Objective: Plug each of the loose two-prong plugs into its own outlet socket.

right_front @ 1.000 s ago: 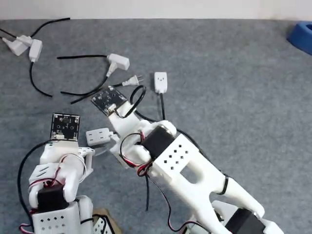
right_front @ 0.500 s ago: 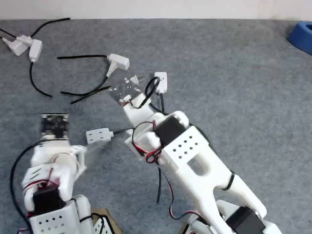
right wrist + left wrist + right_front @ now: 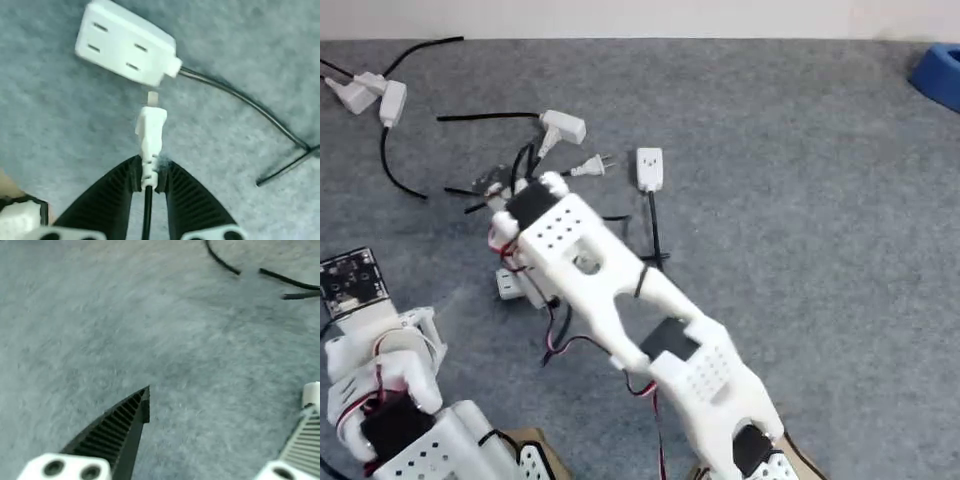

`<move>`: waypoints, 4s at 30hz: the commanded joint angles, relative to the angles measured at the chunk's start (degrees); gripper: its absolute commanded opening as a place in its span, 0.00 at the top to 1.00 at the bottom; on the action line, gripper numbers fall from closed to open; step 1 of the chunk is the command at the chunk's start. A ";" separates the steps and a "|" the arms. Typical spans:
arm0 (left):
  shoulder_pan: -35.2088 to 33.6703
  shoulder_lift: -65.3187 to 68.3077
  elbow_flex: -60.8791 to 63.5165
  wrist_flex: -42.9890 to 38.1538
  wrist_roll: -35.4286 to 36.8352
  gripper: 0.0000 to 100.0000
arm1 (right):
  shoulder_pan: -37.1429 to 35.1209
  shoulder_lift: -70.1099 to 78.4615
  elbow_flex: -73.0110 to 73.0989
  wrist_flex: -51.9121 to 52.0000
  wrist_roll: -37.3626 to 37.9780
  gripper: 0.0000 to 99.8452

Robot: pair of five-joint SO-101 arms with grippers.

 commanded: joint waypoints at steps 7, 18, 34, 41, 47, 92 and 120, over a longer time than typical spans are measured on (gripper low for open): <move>-2.07 -0.22 4.62 0.00 0.09 0.57 | -1.89 -9.54 -6.29 1.36 -1.58 0.99; -1.80 -0.22 4.18 0.00 0.09 0.57 | -1.63 -8.48 -6.73 1.01 -1.67 0.99; -1.89 -0.22 4.53 -0.09 0.00 0.57 | 1.71 5.93 -14.55 -1.54 -1.58 0.99; -1.80 -0.22 4.62 -0.18 0.00 0.57 | 1.63 5.85 -17.98 1.27 -1.67 0.99; -1.71 -0.22 2.24 -3.96 0.35 0.57 | 4.97 -5.76 -13.14 1.27 -0.97 0.99; 39.87 62.11 -64.84 27.96 3.60 0.57 | 6.29 -98.33 87.69 -43.03 9.32 0.99; 32.84 61.67 -51.47 18.11 3.25 0.57 | 7.52 -79.78 70.64 -38.55 8.35 0.99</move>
